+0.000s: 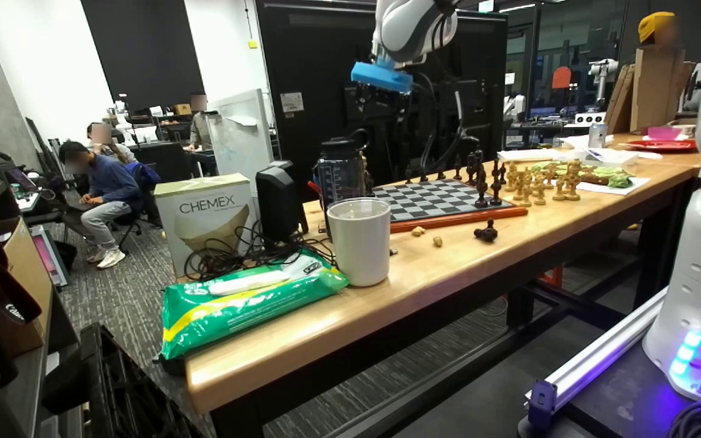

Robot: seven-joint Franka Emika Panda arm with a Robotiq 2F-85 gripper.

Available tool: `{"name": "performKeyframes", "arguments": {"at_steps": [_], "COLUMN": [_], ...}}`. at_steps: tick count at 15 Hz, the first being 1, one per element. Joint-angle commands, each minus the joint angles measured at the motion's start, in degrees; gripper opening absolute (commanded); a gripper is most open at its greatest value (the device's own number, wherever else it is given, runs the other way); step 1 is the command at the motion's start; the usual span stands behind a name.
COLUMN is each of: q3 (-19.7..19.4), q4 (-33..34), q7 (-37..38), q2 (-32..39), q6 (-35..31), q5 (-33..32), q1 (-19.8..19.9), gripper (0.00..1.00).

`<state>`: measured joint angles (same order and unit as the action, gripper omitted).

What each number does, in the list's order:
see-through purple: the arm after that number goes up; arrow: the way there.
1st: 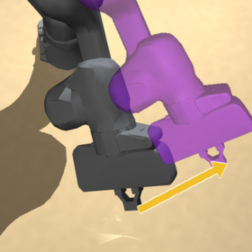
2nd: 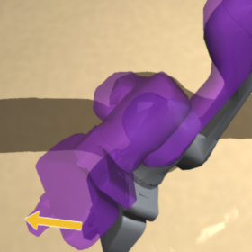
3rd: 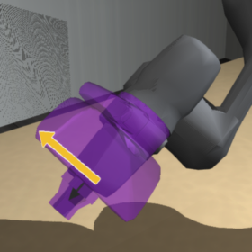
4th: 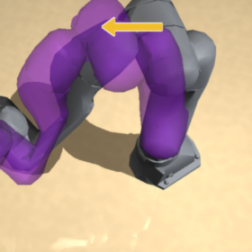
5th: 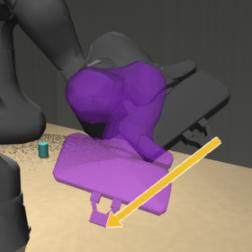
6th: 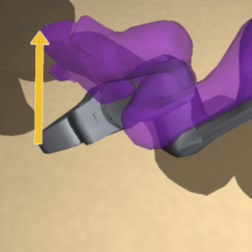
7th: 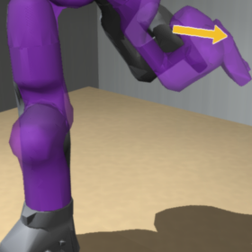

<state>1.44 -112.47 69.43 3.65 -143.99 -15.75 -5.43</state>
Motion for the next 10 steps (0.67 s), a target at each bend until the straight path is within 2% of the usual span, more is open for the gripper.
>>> {"name": "performKeyframes", "arguments": {"at_steps": [1, 4, 8, 10], "q3": [0.91, 2.15, 2.05, 2.0], "q4": [0.05, 1.18, 2.26, 2.71], "q7": [1.9, -2.42, -11.34, -13.57], "q2": [-4.98, -7.33, -9.31, -10.05], "q6": [12.36, 20.16, 24.6, 27.16], "q5": [-0.53, 4.36, 14.9, 18.07], "q1": [-0.36, 0.13, 0.69, 1.04], "gripper": [1.0, 1.0, 1.0, 1.0]}}
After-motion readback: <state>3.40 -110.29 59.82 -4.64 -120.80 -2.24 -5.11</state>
